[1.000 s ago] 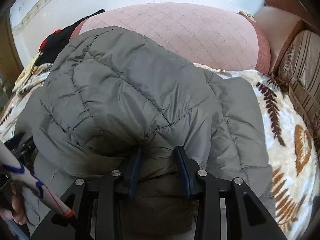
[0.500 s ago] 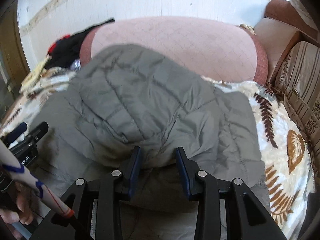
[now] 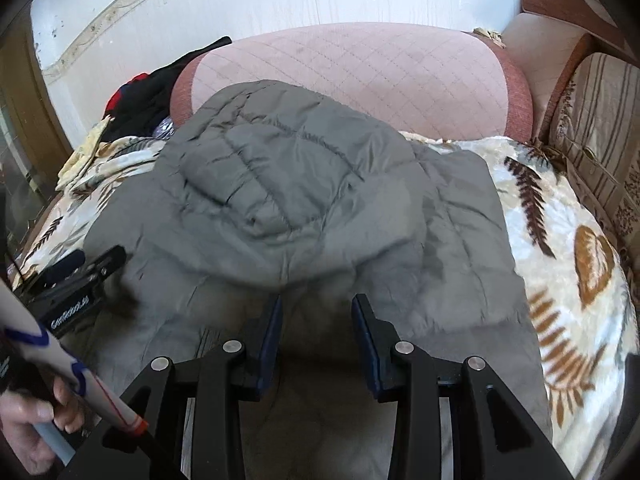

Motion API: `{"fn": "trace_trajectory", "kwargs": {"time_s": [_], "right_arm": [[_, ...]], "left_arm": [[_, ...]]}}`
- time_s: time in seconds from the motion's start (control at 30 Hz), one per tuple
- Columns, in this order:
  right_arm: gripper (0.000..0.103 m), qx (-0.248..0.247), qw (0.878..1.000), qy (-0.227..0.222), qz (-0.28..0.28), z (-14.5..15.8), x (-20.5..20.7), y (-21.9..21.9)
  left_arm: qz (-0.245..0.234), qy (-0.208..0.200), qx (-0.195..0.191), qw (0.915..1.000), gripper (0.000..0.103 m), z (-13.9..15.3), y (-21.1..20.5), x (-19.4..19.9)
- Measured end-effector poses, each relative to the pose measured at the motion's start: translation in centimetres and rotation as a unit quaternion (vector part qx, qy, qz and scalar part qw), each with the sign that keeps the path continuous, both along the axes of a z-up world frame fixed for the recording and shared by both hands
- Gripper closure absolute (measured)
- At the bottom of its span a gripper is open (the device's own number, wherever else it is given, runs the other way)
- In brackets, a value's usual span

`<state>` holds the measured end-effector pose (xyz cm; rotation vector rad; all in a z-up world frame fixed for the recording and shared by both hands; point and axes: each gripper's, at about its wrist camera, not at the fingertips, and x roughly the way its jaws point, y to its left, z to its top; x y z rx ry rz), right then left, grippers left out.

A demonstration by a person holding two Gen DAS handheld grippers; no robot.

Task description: Fold large clothes

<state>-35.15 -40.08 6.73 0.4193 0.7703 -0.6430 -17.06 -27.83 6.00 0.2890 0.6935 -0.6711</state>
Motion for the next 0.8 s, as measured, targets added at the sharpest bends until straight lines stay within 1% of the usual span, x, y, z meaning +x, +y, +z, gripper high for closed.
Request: {"fn": "trace_trajectory", "kwargs": {"time_s": [0.17,0.3,0.37,0.5,0.57,0.67,0.8], "right_arm": [[0.064,0.016,1.0,0.005,0.006,-0.4,-3.1,2.6],[0.064,0.013,1.0,0.013,0.016,-0.7,-5.8,5.3],[0.064,0.017,1.0,0.015,0.018,-0.8,-7.1,6.3],[0.064,0.024,0.999,0.017,0.019,-1.1,-9.5,7.8],[0.064,0.028,0.999,0.016,0.018,-1.3,-10.7,8.5],[0.064,0.041,0.999,0.01,0.015,-1.7,-12.5,9.4],[0.064,0.048,0.999,0.011,0.017,-2.8,-13.9,11.2]], "left_arm": [[-0.005,0.01,0.006,0.9999,0.027,-0.3,1.9,-2.3],[-0.018,-0.011,0.027,0.9994,0.027,-0.8,4.0,-5.1],[-0.019,-0.009,0.035,0.9992,0.027,-1.2,5.4,-6.3],[-0.009,0.013,0.031,0.9994,0.027,-1.6,9.1,-8.4],[-0.003,0.011,0.03,0.9995,0.027,-1.7,10.7,-9.2],[0.011,0.006,0.041,0.9991,0.027,-2.2,13.0,-10.0],[0.033,0.028,0.049,0.9978,0.027,-3.6,15.7,-10.5]]}}
